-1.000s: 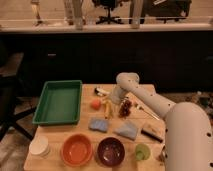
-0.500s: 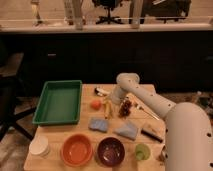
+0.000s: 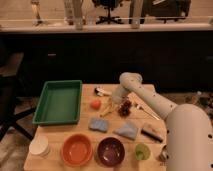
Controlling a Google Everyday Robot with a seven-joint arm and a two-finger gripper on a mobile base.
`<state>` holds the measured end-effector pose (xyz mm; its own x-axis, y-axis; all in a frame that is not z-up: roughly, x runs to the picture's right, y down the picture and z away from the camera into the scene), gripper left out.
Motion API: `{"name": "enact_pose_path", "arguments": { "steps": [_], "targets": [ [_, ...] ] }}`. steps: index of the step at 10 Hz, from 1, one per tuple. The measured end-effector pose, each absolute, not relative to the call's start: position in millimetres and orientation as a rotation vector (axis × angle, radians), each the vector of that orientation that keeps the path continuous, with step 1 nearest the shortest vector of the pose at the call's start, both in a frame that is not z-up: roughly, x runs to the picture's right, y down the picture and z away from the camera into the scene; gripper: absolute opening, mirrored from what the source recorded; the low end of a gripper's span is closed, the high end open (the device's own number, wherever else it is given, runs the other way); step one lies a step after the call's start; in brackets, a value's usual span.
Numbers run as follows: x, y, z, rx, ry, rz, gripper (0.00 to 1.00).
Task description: Place banana in red bowl
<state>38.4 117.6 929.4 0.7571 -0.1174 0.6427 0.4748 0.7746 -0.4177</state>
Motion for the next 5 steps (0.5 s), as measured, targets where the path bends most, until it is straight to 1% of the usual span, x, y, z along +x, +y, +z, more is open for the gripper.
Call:
{"name": "enact_pose_path", "arguments": {
  "steps": [1,2,4,5],
  "targets": [
    [39,117,930,-0.605,-0.641,-0.34,0.04],
    [40,117,929,-0.608,-0.645,-0.336,0.0],
    [43,113,926,-0.597,-0.647,-0.332,0.0],
    [44,104,918,-0.581,-0.649,-0.336,0.0]
  ]
}}
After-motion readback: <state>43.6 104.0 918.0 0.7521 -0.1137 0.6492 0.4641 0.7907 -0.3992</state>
